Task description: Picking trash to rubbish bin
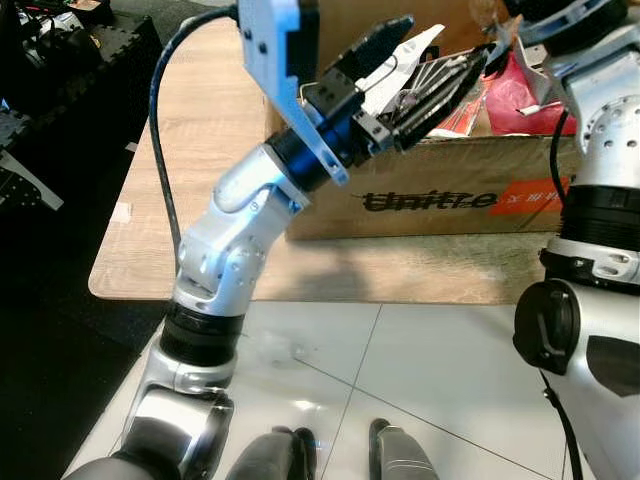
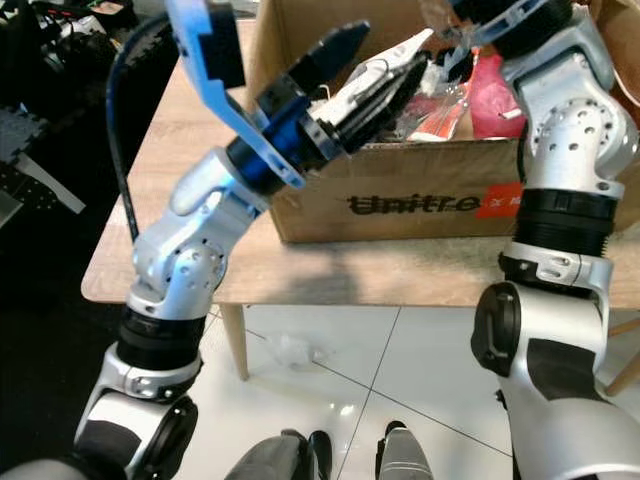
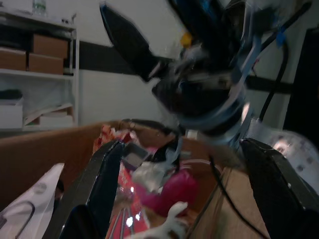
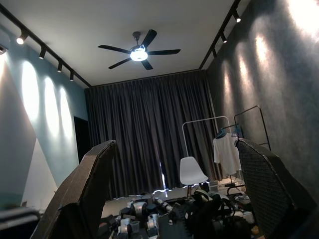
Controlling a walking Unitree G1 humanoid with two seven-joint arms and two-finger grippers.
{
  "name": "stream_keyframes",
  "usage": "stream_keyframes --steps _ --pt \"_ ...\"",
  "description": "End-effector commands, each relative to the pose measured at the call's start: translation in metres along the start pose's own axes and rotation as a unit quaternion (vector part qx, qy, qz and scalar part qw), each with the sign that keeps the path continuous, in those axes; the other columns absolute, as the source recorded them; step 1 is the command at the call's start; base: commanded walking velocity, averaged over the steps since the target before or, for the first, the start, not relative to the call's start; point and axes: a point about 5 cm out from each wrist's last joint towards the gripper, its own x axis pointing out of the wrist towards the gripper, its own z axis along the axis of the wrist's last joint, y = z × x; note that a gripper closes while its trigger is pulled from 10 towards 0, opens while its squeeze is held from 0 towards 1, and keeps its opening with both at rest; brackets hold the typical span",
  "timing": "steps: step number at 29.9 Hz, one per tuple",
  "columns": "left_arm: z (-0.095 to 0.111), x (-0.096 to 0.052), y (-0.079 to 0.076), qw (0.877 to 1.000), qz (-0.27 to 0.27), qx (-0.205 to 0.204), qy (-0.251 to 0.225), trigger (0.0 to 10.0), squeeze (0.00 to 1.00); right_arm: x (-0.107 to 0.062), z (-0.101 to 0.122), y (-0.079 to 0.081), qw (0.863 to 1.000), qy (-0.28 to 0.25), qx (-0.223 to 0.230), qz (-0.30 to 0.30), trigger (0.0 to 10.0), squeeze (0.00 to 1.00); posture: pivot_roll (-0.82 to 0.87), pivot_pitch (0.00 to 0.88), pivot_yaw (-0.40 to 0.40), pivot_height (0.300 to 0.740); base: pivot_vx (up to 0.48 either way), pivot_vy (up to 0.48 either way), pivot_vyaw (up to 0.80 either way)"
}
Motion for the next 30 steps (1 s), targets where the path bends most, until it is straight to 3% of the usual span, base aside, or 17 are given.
stream_keyframes --steps 1,7,10,14,21,30 --pt "-0.007 0.007 -0.005 1.000 -0.005 0.010 0.006 10.0 0.00 0.006 0.008 0.005 1.000 -0.019 -0.003 0.020 10.0 0.00 -0.11 0.277 0.129 0.740 0.000 0.000 0.00" --pt "-0.013 0.014 -0.004 0.999 0.015 0.029 0.011 10.0 0.00 0.009 0.009 0.007 0.999 -0.023 -0.002 0.024 10.0 0.00 -0.12 0.275 0.130 0.740 0.000 0.000 0.00" --pt "-0.023 0.018 0.009 0.995 0.075 0.063 0.034 10.0 0.00 0.010 0.010 0.008 0.999 -0.025 -0.003 0.026 10.0 0.00 -0.12 0.274 0.130 0.740 0.000 0.000 0.00" --pt "-0.018 0.023 0.018 0.992 0.110 0.067 0.014 10.0 0.00 0.011 0.009 0.009 0.999 -0.026 -0.002 0.028 10.0 0.00 -0.12 0.273 0.134 0.740 0.000 0.000 0.00" --pt "-0.015 0.029 0.016 0.992 0.104 0.073 0.004 10.0 0.00 0.012 0.009 0.009 0.999 -0.028 0.000 0.026 10.0 0.00 -0.12 0.276 0.135 0.740 0.000 0.000 0.00" --pt "-0.009 0.045 -0.003 0.996 0.068 0.040 -0.043 10.0 0.00 0.014 0.001 0.008 0.999 -0.033 0.014 0.023 10.0 0.00 -0.12 0.276 0.135 0.740 0.000 0.000 0.00"
